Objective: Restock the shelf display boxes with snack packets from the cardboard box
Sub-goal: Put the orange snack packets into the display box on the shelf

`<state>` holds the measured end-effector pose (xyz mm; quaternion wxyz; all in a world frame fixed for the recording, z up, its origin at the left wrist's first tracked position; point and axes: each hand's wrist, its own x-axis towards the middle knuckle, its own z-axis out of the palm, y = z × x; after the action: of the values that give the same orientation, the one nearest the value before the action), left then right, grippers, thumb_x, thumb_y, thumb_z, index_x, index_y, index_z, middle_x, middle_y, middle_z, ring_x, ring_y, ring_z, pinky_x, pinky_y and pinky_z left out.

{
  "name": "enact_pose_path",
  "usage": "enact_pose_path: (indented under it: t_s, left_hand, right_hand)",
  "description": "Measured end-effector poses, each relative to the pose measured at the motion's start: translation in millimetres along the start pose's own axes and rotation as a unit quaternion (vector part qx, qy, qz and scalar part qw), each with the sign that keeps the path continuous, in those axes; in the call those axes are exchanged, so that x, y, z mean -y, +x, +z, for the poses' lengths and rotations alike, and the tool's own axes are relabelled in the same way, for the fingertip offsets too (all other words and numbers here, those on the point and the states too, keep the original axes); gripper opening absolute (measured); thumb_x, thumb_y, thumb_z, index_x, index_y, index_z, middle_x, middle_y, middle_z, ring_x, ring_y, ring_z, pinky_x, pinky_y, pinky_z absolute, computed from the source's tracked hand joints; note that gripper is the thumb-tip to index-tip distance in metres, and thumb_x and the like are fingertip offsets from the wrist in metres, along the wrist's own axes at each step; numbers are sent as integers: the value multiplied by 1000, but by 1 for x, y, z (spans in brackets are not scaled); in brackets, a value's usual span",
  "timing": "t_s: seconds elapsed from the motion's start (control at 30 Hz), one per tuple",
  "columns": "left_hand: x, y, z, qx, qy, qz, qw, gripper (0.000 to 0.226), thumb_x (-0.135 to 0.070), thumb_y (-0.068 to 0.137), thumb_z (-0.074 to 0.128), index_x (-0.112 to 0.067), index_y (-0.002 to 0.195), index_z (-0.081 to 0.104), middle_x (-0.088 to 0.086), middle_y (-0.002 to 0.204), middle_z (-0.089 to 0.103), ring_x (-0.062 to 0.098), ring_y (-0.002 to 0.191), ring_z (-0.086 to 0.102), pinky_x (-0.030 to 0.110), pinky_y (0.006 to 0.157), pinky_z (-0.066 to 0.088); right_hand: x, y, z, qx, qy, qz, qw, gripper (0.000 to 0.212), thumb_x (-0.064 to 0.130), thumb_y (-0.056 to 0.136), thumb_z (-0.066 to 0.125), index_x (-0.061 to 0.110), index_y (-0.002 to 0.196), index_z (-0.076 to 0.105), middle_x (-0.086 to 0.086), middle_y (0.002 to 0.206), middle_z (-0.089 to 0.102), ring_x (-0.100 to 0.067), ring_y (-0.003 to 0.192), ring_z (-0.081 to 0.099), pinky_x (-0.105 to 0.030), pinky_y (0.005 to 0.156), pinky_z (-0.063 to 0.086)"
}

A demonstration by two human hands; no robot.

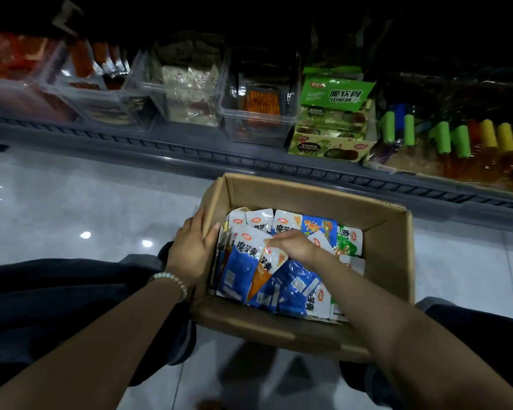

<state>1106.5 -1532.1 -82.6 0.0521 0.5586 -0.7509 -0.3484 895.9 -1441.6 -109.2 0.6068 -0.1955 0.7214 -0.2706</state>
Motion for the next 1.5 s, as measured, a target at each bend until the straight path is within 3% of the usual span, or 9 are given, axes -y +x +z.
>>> enact_pose_path:
  t_s: [0.17,0.3,0.43,0.53,0.7,1.03,1.3,1.4,1.5]
  left_hand:
    - [-2,-1,3,-7,-8,1,1000,53,-44,99,38,-25,147,30,7,137,49,28,121,48,41,100,41]
    - [-4,-5,3,-21,-21,13,999,51,-40,99,39,-23,147,33,5,138,49,25,122,49,36,98,38]
    - [-3,-5,4,-21,-28,12,999,52,-41,99,38,-24,147,33,4,139,49,25,122,49,37,99,40]
    - [-4,-5,5,-20,-27,11,999,52,-42,99,37,-24,148,31,4,138,49,25,121,50,38,98,41]
    - [-4,-5,4,-22,-20,15,999,52,-41,99,36,-23,148,31,5,138,50,24,120,50,35,96,40]
    - [-4,-5,4,-24,-29,20,999,52,-42,99,37,-24,147,32,4,137,51,23,119,50,37,97,42]
    - [0,-4,5,-25,-26,28,999,53,-43,98,36,-24,147,33,4,136,51,22,120,50,38,96,43]
    - [0,-4,5,-26,-32,32,999,53,-43,98,36,-24,147,34,4,134,52,22,119,51,38,97,44]
    - [-1,-4,5,-28,-32,34,999,52,-42,98,37,-23,147,34,5,134,52,21,119,51,36,95,44]
  right_hand:
    - [-12,25,50,-83,4,-5,996,20,17,86,68,2,73,66,-14,70,57,-19,62,48,-28,56,41]
    - [-22,37,65,-144,37,-15,989,22,18,82,73,5,100,71,-7,88,68,-17,78,61,-25,66,49]
    - [-18,45,66,-162,112,-12,980,13,14,83,70,11,94,64,-3,87,64,-16,81,59,-24,74,50]
    - [-13,45,62,-169,183,-9,968,10,20,91,62,11,91,57,1,79,56,-12,74,52,-16,64,43]
    - [-14,34,57,-76,187,-9,979,28,26,89,65,4,106,69,-4,98,66,-13,92,59,-22,84,47]
    - [-12,30,64,-55,172,-53,982,33,24,87,68,14,114,50,2,92,54,-4,76,52,-8,54,44]
    - [-6,42,70,-42,27,-162,986,16,12,86,68,13,88,52,1,96,58,-10,93,53,-5,75,40]
    - [-13,51,69,-26,-25,-132,991,12,23,87,67,13,91,61,-2,104,62,-20,104,56,-24,91,44]
    - [-14,48,66,-17,-63,-98,993,33,39,90,61,13,108,69,-7,109,67,-21,104,60,-32,94,47]
